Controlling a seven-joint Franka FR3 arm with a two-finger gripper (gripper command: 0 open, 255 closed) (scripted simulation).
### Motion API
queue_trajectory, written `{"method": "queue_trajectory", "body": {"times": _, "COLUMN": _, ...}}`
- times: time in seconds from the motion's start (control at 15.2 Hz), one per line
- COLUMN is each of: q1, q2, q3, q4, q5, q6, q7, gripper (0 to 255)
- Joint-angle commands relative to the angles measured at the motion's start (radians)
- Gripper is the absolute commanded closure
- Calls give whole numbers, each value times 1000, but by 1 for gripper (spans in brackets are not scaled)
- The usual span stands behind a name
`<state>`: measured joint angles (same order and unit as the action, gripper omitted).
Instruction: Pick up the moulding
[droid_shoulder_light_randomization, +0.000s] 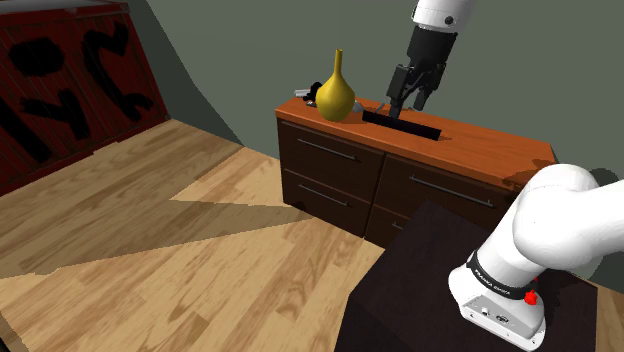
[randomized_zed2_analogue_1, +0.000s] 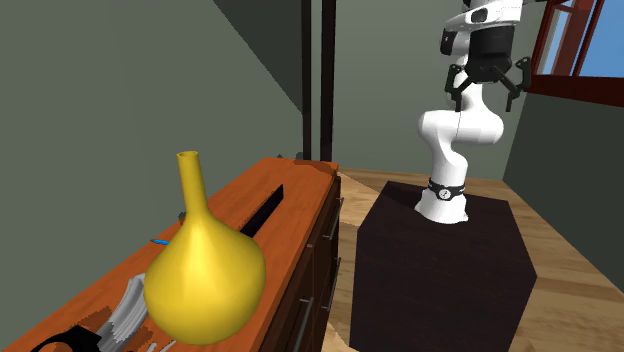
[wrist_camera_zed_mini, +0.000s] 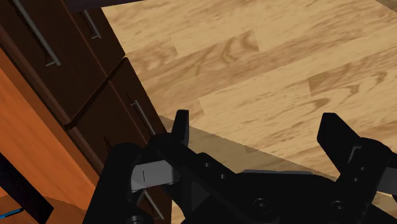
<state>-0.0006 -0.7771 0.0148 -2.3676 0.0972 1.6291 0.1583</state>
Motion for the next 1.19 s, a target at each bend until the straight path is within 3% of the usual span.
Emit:
{"method": "queue_trajectory", "body": {"times": 0.0, "q1": 0, "q2": 0, "q3": 0, "q4": 0, "q5": 0, "q6": 0, "q7": 0, "gripper": 0}}
{"method": "queue_trajectory", "body": {"times": 0.59, "q1": -47, "q2": 130, "q3": -177, "q4": -28, "q5": -122, "q6": 133, "q7": -257, "gripper": 0}}
{"method": "queue_trajectory", "body": {"times": 1.12, "q1": -70, "q2": 335, "q3": -329, "q4": 39, "q5": -180, "q6": 262, "q7": -481, "gripper": 0}}
